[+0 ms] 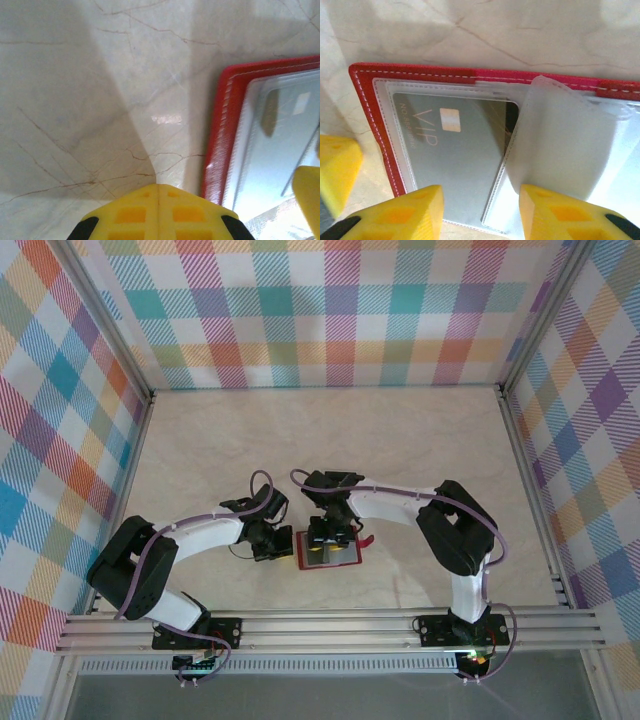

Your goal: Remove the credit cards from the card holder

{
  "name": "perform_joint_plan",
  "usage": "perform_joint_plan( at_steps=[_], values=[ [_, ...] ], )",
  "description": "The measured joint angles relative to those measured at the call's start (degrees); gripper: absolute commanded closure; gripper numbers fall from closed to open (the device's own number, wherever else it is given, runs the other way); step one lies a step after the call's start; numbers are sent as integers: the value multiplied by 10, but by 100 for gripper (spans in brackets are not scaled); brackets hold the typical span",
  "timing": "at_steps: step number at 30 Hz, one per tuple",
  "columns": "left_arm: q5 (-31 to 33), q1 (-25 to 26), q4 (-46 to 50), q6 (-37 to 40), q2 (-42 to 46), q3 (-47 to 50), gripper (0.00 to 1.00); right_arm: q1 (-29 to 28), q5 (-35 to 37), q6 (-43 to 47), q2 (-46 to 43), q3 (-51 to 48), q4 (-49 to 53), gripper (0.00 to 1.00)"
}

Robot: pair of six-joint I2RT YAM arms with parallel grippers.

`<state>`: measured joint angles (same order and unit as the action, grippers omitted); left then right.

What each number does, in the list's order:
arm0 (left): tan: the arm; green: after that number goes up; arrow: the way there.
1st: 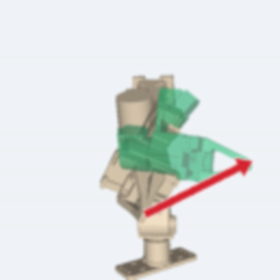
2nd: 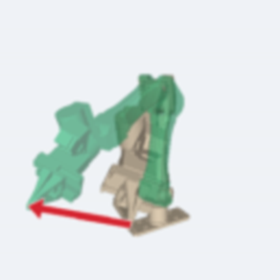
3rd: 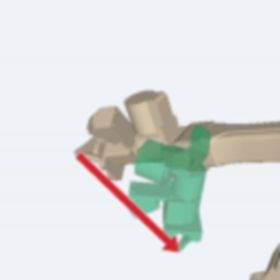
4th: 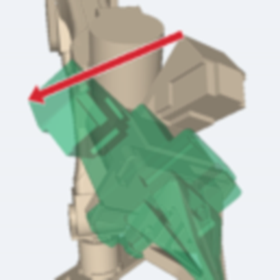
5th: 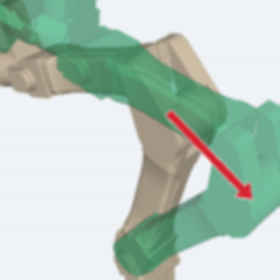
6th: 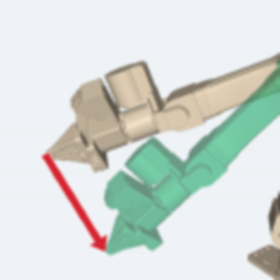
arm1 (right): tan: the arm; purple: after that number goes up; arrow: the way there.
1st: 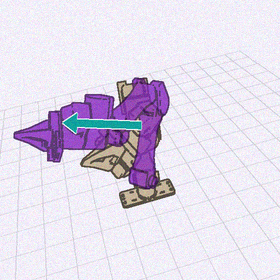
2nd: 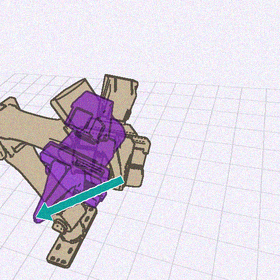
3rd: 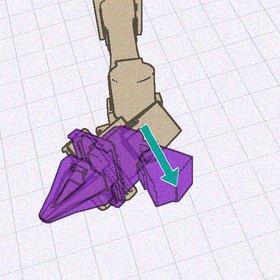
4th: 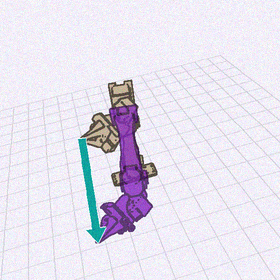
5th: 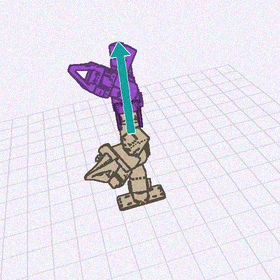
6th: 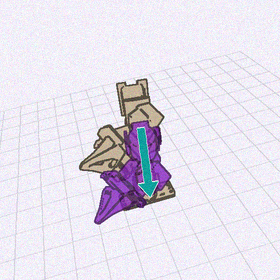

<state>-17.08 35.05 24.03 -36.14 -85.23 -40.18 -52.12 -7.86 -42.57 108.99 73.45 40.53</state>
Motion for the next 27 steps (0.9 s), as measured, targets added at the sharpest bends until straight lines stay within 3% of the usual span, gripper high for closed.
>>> perform_joint_plan(
  at_steps=[27],
  values=[
    [5,0,45,0,0,-26,99,5,118,20,-43,0,90,55]
  ],
)
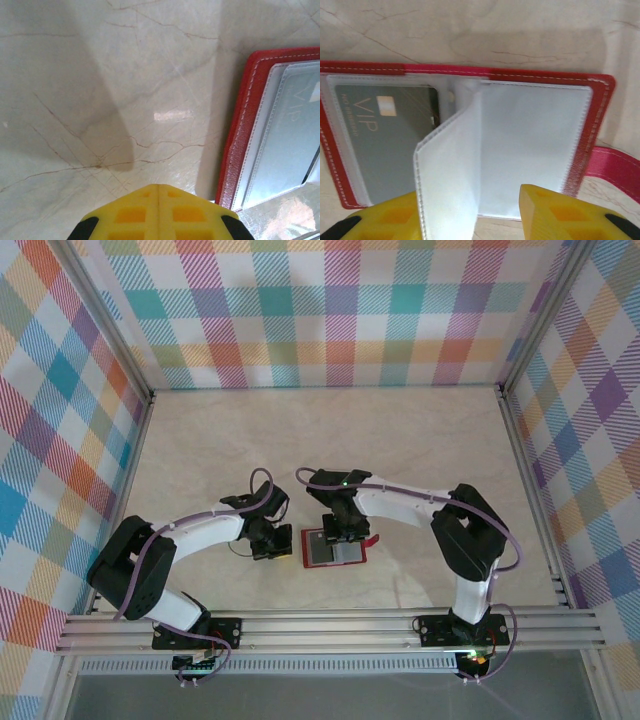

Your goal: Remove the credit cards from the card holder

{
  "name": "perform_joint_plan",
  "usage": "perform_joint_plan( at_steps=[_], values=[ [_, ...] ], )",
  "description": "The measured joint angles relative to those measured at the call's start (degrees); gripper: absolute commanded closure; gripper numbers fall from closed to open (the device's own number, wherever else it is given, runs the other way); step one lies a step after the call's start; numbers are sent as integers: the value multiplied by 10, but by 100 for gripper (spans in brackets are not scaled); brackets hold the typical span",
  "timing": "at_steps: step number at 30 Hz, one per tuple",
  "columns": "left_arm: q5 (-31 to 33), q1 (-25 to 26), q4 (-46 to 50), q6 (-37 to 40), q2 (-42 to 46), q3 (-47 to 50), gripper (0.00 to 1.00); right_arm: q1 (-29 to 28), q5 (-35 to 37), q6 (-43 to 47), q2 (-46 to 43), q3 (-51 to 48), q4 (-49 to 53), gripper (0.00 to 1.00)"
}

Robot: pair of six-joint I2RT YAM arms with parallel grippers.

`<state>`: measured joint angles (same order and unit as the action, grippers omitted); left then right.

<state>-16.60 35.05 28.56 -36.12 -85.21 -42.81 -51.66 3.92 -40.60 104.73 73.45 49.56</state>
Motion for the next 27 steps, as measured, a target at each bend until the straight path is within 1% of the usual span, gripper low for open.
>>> perform_joint_plan(
  at_steps=[9,13,17,20,24,27],
  values=[
    [2,2,4,0,0,-28,99,26,24,9,-24,-41,12,55],
    [2,13,9,0,-1,-45,99,36,38,12,-24,-45,25,56],
    [3,31,11,-3,-10,-59,99,40,40,20,-28,-45,26,59],
    [4,47,10,-5,-23,-67,100,40,13,23,-44,-47,5,64],
    [1,62,-4,-13,-42,-71,100,45,-49,20,-64,-64,-48,72],
    [-6,65,-21,-22,-57,-72,100,48,-96,12,-65,-81,-93,76]
  ],
)
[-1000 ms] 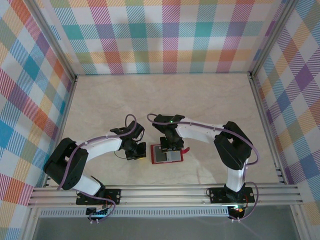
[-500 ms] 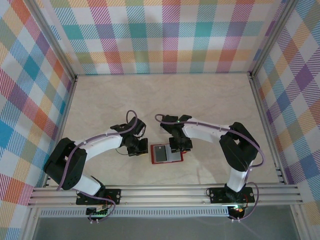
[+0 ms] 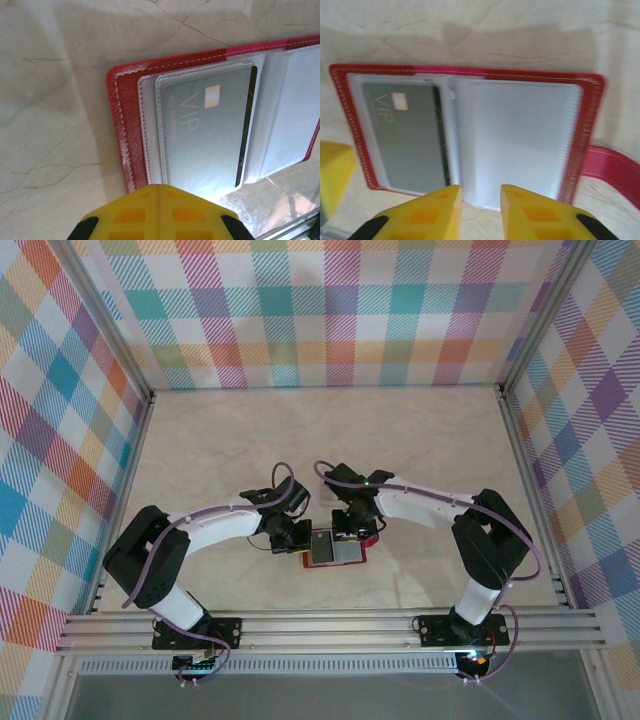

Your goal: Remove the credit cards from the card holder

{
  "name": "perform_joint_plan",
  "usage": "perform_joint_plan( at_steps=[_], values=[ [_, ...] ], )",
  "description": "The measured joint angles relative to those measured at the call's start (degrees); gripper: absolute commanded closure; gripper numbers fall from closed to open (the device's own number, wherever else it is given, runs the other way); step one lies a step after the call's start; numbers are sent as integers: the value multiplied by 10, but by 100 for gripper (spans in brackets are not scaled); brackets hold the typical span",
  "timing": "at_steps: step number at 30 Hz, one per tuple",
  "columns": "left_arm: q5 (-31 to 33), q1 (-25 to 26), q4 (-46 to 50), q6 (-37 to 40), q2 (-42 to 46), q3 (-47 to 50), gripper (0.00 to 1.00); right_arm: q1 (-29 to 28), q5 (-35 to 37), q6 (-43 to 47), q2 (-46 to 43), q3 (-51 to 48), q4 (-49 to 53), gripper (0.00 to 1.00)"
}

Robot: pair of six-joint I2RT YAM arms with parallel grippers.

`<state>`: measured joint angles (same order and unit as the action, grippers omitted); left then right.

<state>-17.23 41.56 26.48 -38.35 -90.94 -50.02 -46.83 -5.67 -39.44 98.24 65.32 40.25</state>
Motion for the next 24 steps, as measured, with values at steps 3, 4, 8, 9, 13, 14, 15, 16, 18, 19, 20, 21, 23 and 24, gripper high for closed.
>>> perform_joint_plan(
  at_steps=[3,4,8,9,13,14,15,16,18,19,20,21,23,24],
  values=[
    [-7,0,-15,-7,-9,0,100,1,-40,-11,1,-19,-39,78],
    [-9,0,-19,-9,-10,0,100,2,-51,-15,1,-22,-49,79],
    [-15,1,-33,-13,-13,0,100,4,-86,-24,11,-30,-87,79],
    [-17,1,-34,-13,-14,0,100,4,-91,-25,14,-31,-95,79],
    [-16,1,-41,-13,-25,0,100,4,-104,-32,25,-32,-115,77],
    [-17,1,-41,-12,-29,0,100,4,-106,-32,28,-32,-118,77],
    [-17,1,-42,-12,-30,0,100,4,-108,-33,31,-32,-121,77],
    [-17,1,-42,-12,-30,0,100,4,-109,-33,34,-32,-123,76],
    [-17,1,-42,-10,-31,-1,100,4,-109,-34,42,-32,-125,76],
    [-17,1,-42,-10,-31,-1,100,4,-109,-34,45,-32,-124,76],
    [-17,1,-42,-10,-31,-1,100,4,-109,-34,49,-33,-124,76],
    [-17,1,-42,-10,-31,-1,100,4,-109,-34,51,-34,-124,76],
    [-17,1,-42,-10,-31,-1,100,4,-106,-34,54,-34,-123,76],
    [-17,1,-42,-9,-31,-1,100,4,-104,-34,54,-34,-123,76]
  ],
)
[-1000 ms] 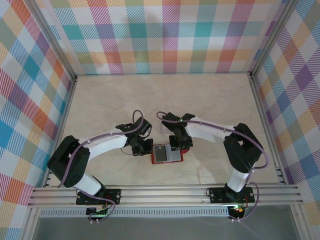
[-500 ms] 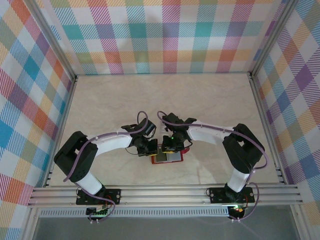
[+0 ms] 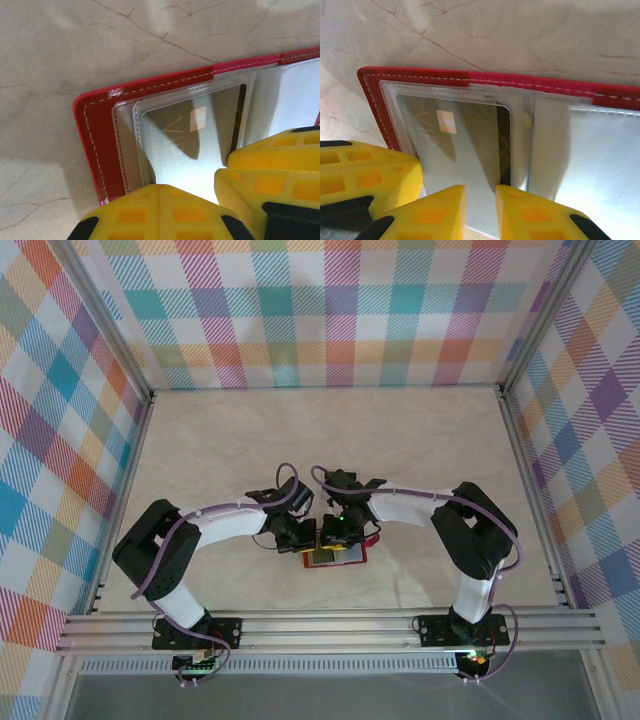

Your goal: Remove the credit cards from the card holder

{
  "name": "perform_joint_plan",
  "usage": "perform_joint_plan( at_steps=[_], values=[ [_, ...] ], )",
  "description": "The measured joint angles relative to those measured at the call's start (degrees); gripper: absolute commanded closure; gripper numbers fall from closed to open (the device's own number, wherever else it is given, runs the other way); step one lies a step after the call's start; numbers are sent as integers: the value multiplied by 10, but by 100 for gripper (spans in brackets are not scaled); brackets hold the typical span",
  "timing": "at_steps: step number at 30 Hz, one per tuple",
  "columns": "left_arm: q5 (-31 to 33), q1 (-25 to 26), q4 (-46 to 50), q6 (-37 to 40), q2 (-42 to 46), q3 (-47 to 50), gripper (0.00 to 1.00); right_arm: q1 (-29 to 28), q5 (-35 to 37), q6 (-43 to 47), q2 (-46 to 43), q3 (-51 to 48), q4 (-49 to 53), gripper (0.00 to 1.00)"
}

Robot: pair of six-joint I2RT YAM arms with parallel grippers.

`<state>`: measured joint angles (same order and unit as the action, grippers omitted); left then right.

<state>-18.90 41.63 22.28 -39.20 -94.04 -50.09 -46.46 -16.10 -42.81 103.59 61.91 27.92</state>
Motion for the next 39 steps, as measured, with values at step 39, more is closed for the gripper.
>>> perform_joint_plan(
  at_steps=[39],
  values=[
    [15,3,17,12,2,-4,100,0,2,14,-5,-5,-25,74]
  ],
)
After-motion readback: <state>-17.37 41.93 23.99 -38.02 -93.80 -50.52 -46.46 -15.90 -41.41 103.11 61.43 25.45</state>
